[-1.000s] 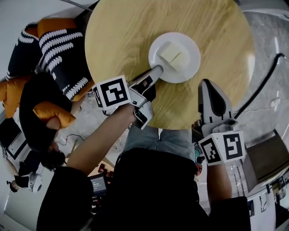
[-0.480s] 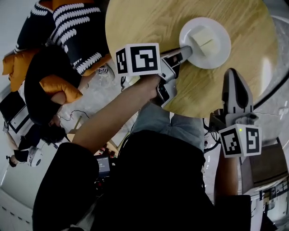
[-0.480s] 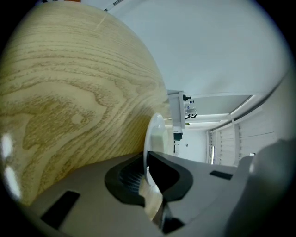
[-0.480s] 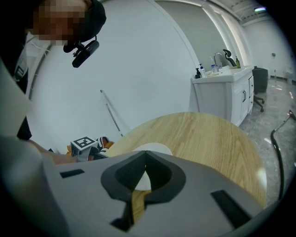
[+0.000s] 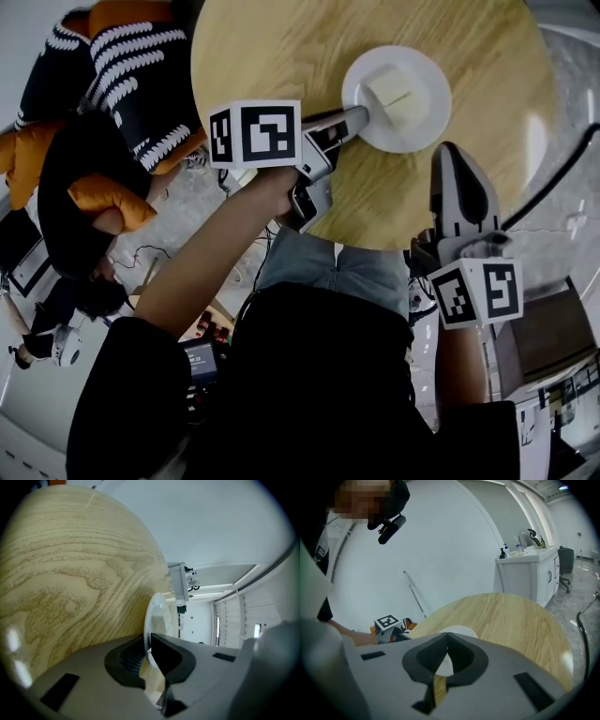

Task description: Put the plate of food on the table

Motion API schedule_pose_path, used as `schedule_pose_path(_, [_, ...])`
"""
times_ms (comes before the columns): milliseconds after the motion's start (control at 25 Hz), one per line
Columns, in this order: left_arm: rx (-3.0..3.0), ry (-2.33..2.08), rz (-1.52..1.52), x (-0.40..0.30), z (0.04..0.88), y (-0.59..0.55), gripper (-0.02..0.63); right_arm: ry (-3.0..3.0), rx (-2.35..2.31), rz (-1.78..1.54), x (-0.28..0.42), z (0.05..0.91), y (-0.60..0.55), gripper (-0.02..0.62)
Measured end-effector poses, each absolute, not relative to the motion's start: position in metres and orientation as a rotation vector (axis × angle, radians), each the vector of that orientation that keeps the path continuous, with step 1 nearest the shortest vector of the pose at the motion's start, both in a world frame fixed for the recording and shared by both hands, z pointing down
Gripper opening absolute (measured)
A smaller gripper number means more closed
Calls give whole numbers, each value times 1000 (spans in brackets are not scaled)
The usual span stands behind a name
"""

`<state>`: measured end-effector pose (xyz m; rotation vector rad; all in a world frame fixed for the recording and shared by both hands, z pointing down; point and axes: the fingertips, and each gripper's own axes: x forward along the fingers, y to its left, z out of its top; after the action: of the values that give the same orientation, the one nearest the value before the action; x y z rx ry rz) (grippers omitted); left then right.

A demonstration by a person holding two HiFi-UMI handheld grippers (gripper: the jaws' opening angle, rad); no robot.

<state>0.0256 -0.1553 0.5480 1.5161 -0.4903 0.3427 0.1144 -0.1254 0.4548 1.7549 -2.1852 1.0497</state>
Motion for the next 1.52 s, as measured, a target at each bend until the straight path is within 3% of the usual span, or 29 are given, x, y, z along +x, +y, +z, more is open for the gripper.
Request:
schedule_pose_path(320, [1579,-464,404,33,556,-153,55,-2184,1745,1049,124,466,-126,6])
schedule_pose_path(520, [1621,-391,454,33,551,-148,112,-2197,1737,1038,119,462,-128,6])
schedule_pose_path(720, [1689,-281,484,38,547,-148,236,-2202,1722,1033,116,464,-132,6])
schedule_pose_path(840, [1756,-208,549,42,547,-143,276,-2203,1721,1029,114,467,-134,6])
schedule_pose_path(1520, [2000,-21,1005,30,550,-108,275,-2202,1758,965,107,443,-113,6])
